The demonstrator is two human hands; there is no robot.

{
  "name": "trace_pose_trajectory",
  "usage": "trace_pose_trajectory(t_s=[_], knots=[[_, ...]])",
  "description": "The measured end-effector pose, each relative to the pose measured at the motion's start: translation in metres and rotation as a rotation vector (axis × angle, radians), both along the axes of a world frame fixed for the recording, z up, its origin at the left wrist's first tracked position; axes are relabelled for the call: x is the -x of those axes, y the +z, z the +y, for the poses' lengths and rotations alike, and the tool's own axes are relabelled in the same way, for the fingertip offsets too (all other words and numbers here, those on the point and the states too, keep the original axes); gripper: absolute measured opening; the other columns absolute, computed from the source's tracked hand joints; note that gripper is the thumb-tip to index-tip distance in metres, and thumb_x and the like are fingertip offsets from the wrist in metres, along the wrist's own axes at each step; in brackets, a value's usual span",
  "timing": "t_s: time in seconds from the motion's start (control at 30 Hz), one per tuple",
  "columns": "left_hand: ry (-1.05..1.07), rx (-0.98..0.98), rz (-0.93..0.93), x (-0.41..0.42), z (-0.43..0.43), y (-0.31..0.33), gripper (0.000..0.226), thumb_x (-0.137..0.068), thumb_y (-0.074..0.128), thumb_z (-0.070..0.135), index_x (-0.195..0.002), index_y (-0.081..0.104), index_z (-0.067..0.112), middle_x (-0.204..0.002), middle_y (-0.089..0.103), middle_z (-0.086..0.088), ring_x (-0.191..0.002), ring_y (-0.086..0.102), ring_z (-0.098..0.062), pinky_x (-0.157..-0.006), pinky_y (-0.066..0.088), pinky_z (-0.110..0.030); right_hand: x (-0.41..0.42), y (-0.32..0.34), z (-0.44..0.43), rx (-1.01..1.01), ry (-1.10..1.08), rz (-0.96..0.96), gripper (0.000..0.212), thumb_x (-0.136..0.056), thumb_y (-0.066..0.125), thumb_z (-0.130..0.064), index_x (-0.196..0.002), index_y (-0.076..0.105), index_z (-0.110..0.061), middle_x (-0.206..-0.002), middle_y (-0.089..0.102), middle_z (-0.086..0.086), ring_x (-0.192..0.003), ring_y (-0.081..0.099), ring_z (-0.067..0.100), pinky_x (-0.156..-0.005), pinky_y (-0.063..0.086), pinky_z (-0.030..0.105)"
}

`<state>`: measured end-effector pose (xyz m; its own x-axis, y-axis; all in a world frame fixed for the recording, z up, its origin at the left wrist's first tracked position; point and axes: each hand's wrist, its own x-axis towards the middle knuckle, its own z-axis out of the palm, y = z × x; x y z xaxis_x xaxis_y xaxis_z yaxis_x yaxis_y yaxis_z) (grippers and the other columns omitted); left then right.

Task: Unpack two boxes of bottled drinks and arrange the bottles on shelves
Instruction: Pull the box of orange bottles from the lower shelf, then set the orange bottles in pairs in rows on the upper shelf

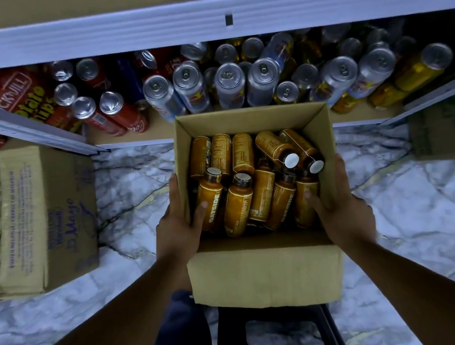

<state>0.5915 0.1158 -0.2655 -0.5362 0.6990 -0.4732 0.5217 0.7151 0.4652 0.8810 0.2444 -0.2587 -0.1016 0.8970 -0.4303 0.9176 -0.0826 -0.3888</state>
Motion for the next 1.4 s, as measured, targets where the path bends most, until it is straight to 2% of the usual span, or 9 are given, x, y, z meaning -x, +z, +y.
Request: trace_pose_trajectory(t_s=[0.23,0.37,0.47,0.6,0.73,0.87,1.1,1.23,1.4], knots=[[0.004,-0.008,-0.006,0.002,0.005,0.000,0.090,-0.094,0.045,0.069,-0.155,-0.018,0.051,-0.147,0.056,-0.016,-0.108,0.068,-0.040,-0.085,0.058,-0.046,0.010,-0.004,0.024,-0.006,-0.025,0.008,0.092,-0.095,0.056,-0.060,-0.159,-0.007,-0.044,-0.106,0.071,0.022,-0.092,0.067,0.045,-0.075,0.045,0.043],[-0.008,0.002,-0.028,0.002,0.006,0.003,0.093,-0.094,0.047,0.069,-0.159,-0.014,0.043,-0.159,0.042,-0.013,-0.124,0.060,-0.042,-0.095,0.054,-0.051,0.008,0.002,0.024,0.035,0.004,0.004,0.092,-0.095,0.056,-0.060,-0.158,-0.009,-0.045,-0.116,0.070,0.021,-0.100,0.066,0.046,-0.079,0.046,0.044],[-0.031,-0.067,0.017,0.008,0.016,0.007,0.091,-0.097,0.052,0.064,-0.163,-0.001,0.031,-0.166,0.026,-0.013,-0.145,0.038,-0.041,-0.108,0.044,-0.059,0.013,0.012,0.026,0.062,-0.011,0.027,0.088,-0.096,0.055,-0.060,-0.158,-0.006,-0.047,-0.140,0.058,0.018,-0.118,0.060,0.047,-0.088,0.048,0.050],[-0.153,-0.322,0.100,0.019,0.059,0.021,0.078,-0.099,0.062,0.047,-0.160,0.022,0.020,-0.161,0.028,-0.013,-0.149,0.024,-0.031,-0.114,0.038,-0.053,0.036,0.023,0.035,-0.149,-0.008,0.131,0.076,-0.095,0.059,-0.056,-0.156,0.020,-0.035,-0.162,0.029,0.012,-0.145,0.035,0.038,-0.100,0.049,0.059],[-0.243,-0.362,-0.084,0.025,0.103,0.040,0.067,-0.100,0.060,0.043,-0.158,0.029,0.027,-0.156,0.043,-0.006,-0.136,0.048,-0.025,-0.104,0.050,-0.042,0.084,0.044,0.041,-0.228,0.019,0.281,0.061,-0.095,0.061,-0.053,-0.147,0.047,-0.023,-0.146,0.051,0.007,-0.130,0.051,0.026,-0.098,0.049,0.040],[-0.269,-0.265,-0.225,0.028,0.112,0.044,0.068,-0.099,0.061,0.040,-0.159,0.030,0.031,-0.149,0.053,-0.006,-0.131,0.055,-0.022,-0.102,0.046,-0.031,0.128,0.053,0.034,-0.002,-0.008,0.412,0.054,-0.097,0.065,-0.042,-0.146,0.048,-0.026,-0.140,0.060,-0.005,-0.123,0.052,0.003,-0.101,0.046,0.030],[-0.255,-0.018,-0.306,0.014,0.075,0.019,0.082,-0.098,0.066,0.027,-0.163,0.016,0.029,-0.163,0.030,-0.007,-0.143,0.043,-0.026,-0.114,0.040,-0.039,0.134,0.012,0.007,0.395,0.036,0.390,0.068,-0.095,0.068,-0.041,-0.154,0.034,-0.035,-0.149,0.051,-0.006,-0.129,0.054,0.016,-0.088,0.047,0.024],[-0.145,0.021,-0.310,0.003,0.068,0.007,0.096,-0.092,0.073,0.020,-0.164,0.009,0.030,-0.163,0.028,-0.006,-0.147,0.037,-0.028,-0.115,0.035,-0.038,0.127,-0.013,0.002,0.453,0.072,0.419,0.085,-0.086,0.080,-0.028,-0.154,0.031,-0.038,-0.151,0.050,-0.005,-0.136,0.051,0.018,-0.099,0.047,0.029],[-0.130,0.006,-0.145,-0.014,0.057,-0.004,0.083,-0.097,0.065,0.017,-0.160,0.017,0.037,-0.159,0.033,-0.008,-0.139,0.047,-0.033,-0.109,0.043,-0.045,0.127,-0.027,-0.013,0.413,0.033,0.527,0.085,-0.086,0.080,-0.025,-0.150,0.028,-0.045,-0.148,0.052,-0.010,-0.136,0.050,0.016,-0.110,0.046,0.042]])
